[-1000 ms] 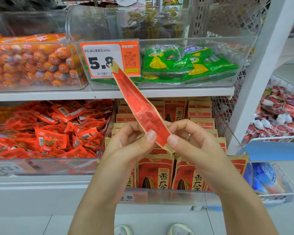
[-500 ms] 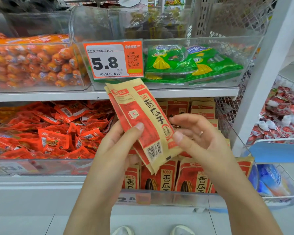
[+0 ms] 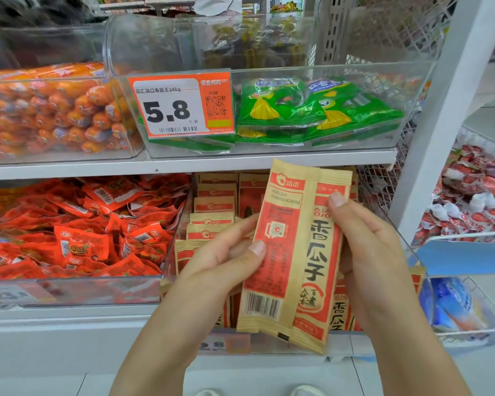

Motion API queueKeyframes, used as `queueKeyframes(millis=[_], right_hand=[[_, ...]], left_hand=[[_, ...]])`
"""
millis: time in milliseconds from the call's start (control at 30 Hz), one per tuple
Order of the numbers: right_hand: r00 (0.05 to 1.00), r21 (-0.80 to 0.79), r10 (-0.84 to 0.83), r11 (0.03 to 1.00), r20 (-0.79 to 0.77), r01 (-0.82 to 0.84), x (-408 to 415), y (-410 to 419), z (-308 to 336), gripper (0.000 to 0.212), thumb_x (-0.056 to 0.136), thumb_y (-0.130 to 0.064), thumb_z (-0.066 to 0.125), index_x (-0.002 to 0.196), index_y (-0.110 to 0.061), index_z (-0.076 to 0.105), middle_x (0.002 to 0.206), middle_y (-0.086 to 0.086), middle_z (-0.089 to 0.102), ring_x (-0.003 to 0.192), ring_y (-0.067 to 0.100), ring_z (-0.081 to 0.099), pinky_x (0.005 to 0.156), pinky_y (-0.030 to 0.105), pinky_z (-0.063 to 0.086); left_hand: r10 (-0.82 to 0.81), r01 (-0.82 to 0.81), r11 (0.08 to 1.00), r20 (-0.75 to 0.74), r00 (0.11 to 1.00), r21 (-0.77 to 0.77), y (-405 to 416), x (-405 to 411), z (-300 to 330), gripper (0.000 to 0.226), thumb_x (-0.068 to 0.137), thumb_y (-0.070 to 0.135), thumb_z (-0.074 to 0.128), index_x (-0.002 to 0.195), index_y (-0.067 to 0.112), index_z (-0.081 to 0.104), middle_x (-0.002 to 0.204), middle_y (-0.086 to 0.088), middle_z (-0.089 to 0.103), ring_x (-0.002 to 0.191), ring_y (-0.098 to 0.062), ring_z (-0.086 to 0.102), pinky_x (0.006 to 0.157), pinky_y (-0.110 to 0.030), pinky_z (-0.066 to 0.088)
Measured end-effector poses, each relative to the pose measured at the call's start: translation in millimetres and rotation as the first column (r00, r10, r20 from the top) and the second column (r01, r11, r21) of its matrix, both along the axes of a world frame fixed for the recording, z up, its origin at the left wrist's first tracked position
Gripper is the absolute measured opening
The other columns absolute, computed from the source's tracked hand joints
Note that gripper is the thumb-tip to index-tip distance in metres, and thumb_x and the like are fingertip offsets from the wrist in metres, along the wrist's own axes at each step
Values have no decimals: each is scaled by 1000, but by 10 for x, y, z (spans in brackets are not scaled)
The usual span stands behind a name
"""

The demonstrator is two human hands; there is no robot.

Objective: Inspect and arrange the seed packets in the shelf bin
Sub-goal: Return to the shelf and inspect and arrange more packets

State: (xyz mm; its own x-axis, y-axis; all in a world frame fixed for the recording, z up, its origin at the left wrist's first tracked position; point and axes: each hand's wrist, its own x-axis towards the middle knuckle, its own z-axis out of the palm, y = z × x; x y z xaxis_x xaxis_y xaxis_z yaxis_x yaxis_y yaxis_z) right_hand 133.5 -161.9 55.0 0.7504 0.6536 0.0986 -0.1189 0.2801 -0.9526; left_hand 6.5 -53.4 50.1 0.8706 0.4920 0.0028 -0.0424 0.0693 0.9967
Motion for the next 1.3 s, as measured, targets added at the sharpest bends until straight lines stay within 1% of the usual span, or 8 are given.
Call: queueKeyframes(millis=[200,400,533,600,733,1100,1200,1300], right_hand=[[991,1,7,1000,131,-8,-31,23,-48,25,83,-37,57,80,-25,79,75,6,75,65,17,70,60,29,56],[935,31,-3,999,355,-8,-163,48,2,23,90,-22,52,81,-20,74,71,-15,73,68,-6,66,60,7,47],[923,37,18,999,385,-36,-151,41,-13,27,89,-25,53,71,-19,71,60,-10,65,61,-5,61,58,8,45],[916,23,24,999,399,-37,-149,33,-18,30,90,-27,53,66,-19,70,56,-3,61,58,-1,58,56,10,45],[929,25,48,998,366,-62,-158,39,2,25,88,-27,53,71,-29,71,63,-13,70,62,-3,65,58,8,46],[944,16,44,998,328,-53,-133,47,-33,29,88,-33,53,72,-25,76,67,3,72,64,9,67,59,16,52],[966,54,-76,996,248,65,-81,43,-72,30,87,-37,55,78,-16,75,70,8,72,63,15,66,59,29,53],[968,113,-218,972,121,205,9,18,-88,29,85,-42,56,73,-24,76,67,-1,70,62,12,61,63,31,47]], left_hand=[[372,-407,889,188,909,212,-87,155,0,38,70,28,69,105,31,55,109,13,71,99,-6,69,79,-22,55],[564,-552,669,143,813,498,-167,244,-21,44,59,70,66,86,39,51,98,19,67,92,-5,67,78,-37,57],[591,-591,598,199,782,542,-163,257,-7,37,66,67,61,82,35,55,93,16,67,89,-4,66,74,-40,56],[584,-590,608,204,786,531,-166,260,-4,31,71,62,60,81,33,58,90,14,68,87,-6,66,74,-41,56],[555,-563,672,176,813,481,-150,259,-12,15,80,47,59,80,32,62,82,11,68,84,-12,66,73,-39,54],[462,-500,795,191,866,344,-137,241,-7,16,85,44,70,89,30,62,86,15,72,76,-2,68,61,-14,47],[363,-390,881,148,920,268,-86,205,-35,35,78,44,66,109,36,56,105,21,70,94,1,67,71,-13,51],[194,-189,947,5,981,261,-31,136,-43,42,81,49,66,120,35,59,109,16,72,98,-1,68,76,-18,51]])
